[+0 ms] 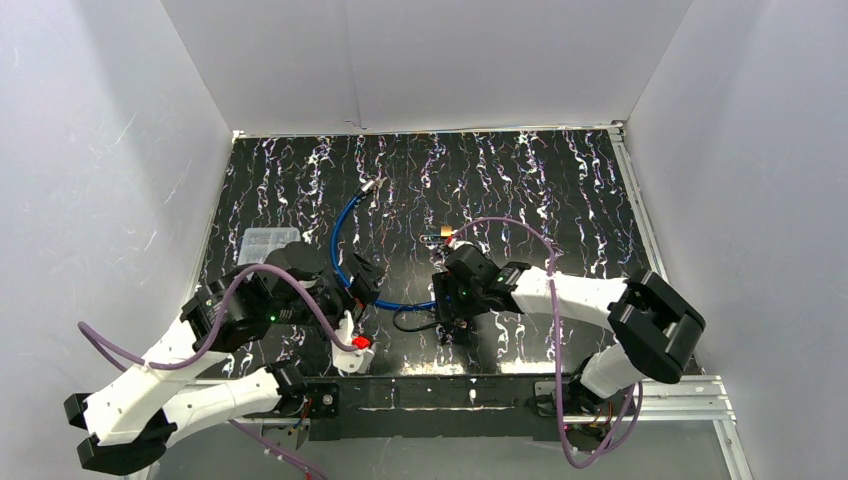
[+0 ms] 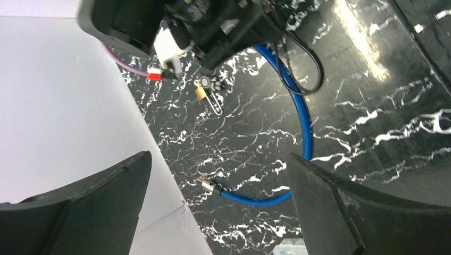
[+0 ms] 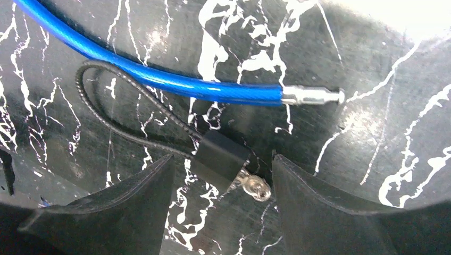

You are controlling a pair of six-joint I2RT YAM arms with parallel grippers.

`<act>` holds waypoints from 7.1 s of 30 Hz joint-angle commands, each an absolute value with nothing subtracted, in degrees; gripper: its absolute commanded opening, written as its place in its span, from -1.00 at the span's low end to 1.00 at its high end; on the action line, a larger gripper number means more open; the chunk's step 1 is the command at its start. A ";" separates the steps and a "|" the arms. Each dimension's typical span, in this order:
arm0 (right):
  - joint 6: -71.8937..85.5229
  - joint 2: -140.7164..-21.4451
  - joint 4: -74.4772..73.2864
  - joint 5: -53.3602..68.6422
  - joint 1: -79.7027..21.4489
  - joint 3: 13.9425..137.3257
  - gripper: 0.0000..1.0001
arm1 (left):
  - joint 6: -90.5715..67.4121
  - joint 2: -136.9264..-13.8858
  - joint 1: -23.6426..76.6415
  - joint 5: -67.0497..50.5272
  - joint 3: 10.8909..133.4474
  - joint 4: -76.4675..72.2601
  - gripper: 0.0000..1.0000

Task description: Unlock with the key

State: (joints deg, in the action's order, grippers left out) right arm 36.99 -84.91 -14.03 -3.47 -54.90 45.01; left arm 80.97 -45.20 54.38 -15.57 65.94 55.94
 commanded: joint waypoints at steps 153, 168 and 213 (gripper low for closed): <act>51.57 -32.60 -54.48 -32.13 -53.84 56.55 -0.29 | 14.36 -93.22 62.12 -14.25 47.48 14.68 -0.20; 50.77 -32.34 -53.27 -31.61 -53.88 56.77 -0.29 | 25.71 -85.20 65.90 -16.29 54.55 22.03 -0.43; 47.37 -30.08 -46.85 -29.28 -53.79 55.94 -0.21 | 47.05 -80.37 64.81 -11.63 67.15 47.30 -0.87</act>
State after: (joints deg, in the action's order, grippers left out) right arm 50.25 -30.35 -54.01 -30.87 -54.02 55.59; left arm 36.81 -89.97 65.86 -11.89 54.78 30.36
